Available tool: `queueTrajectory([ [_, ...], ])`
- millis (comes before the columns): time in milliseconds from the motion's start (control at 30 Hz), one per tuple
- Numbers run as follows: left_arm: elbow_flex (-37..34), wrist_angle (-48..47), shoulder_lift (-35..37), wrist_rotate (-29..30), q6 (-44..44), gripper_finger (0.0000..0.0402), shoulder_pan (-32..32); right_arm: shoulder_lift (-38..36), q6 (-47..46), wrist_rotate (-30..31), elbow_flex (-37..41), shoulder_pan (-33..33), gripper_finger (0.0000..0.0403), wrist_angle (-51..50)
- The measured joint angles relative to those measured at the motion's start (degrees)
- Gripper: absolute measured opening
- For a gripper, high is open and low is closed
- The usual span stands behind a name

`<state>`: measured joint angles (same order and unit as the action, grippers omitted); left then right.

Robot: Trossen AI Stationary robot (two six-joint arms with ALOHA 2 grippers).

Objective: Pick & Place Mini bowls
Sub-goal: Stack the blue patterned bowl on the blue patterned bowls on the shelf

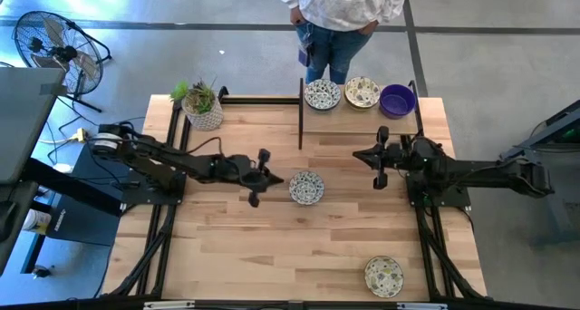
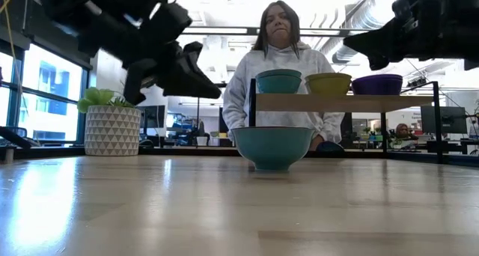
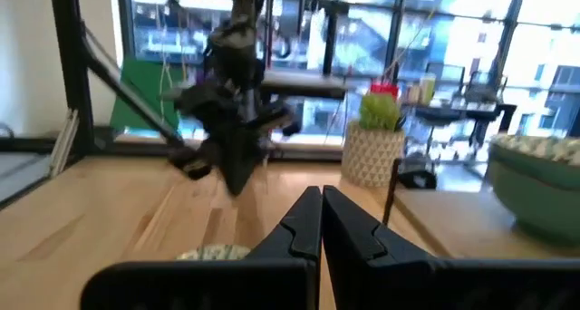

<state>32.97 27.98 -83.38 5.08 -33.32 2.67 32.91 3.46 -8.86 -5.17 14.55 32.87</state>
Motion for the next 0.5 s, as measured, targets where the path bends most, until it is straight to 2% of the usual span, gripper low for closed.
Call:
queueTrajectory([
  [200, -8.3, 18.6, 0.0, -1.9, 0.5, 0.0, -3.9, 5.3, 1.8, 6.2, -7.4, -5.1, 0.0, -12.5],
  [367, -12.9, 24.4, 0.0, -2.8, 0.7, 0.0, -6.4, 10.2, 1.7, 11.1, -13.0, -10.1, 0.0009, -19.2],
  [500, -14.8, 27.2, 0.0, -3.2, 2.1, 0.0, -7.7, 14.7, 1.6, 16.1, -16.7, -13.9, 0.0036, -23.0],
])
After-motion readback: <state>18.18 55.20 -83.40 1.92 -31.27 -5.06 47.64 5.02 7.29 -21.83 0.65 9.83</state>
